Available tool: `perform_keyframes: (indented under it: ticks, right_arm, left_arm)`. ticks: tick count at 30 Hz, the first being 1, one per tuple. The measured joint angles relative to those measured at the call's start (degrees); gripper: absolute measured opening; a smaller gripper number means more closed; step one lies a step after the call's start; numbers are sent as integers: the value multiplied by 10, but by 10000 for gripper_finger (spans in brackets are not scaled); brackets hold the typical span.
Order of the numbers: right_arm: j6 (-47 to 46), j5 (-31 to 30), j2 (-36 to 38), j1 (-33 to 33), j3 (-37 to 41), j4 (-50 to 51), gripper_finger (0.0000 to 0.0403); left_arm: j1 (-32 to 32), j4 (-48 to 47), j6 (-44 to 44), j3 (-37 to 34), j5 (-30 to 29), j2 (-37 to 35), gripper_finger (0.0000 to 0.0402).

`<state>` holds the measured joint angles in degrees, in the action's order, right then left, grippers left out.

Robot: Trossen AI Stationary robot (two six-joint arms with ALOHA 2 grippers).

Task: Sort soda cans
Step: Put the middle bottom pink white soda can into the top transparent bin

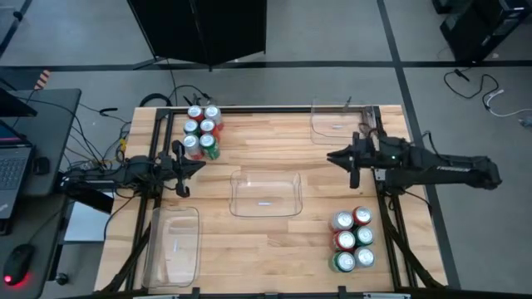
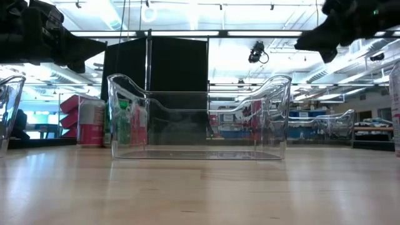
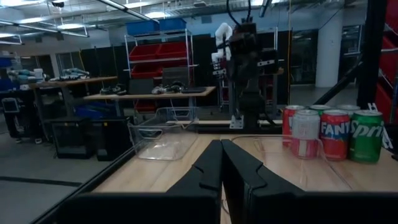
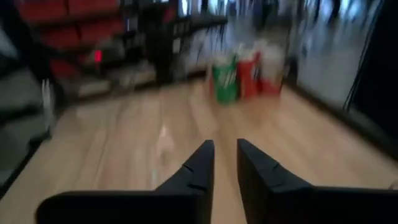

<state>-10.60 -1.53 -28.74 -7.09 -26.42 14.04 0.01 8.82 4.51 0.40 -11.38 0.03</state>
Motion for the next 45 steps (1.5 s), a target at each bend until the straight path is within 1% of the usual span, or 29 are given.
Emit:
perform_keyframes:
  ticks: [5,9,12,17,25,32,37,40,45]
  right_arm:
    - [-31,0,-82,56,-127,157,117]
    - [-58,-2,-138,102,-207,247,157]
    - [-76,-4,-176,139,-251,283,185]
    - [-115,-4,-239,202,-298,324,225]
    - [-206,-4,-334,298,-345,406,263]
    - [-245,-12,-403,360,-372,485,280]
    - [-273,-13,-439,382,-375,534,286]
    - [-291,-13,-455,385,-375,544,286]
    - [-322,16,-472,378,-375,541,286]
  left_arm:
    - [0,-2,-2,0,0,0,11]
    - [0,-10,-4,0,0,0,11]
    - [0,-10,-2,0,0,0,11]
    - [0,-10,-1,0,0,0,11]
    - [0,-11,-1,0,0,0,11]
    - [0,-13,-3,0,0,0,11]
    - [0,-39,-6,0,0,0,11]
    - [0,-50,-7,0,0,0,11]
    - [0,-50,-11,0,0,0,11]
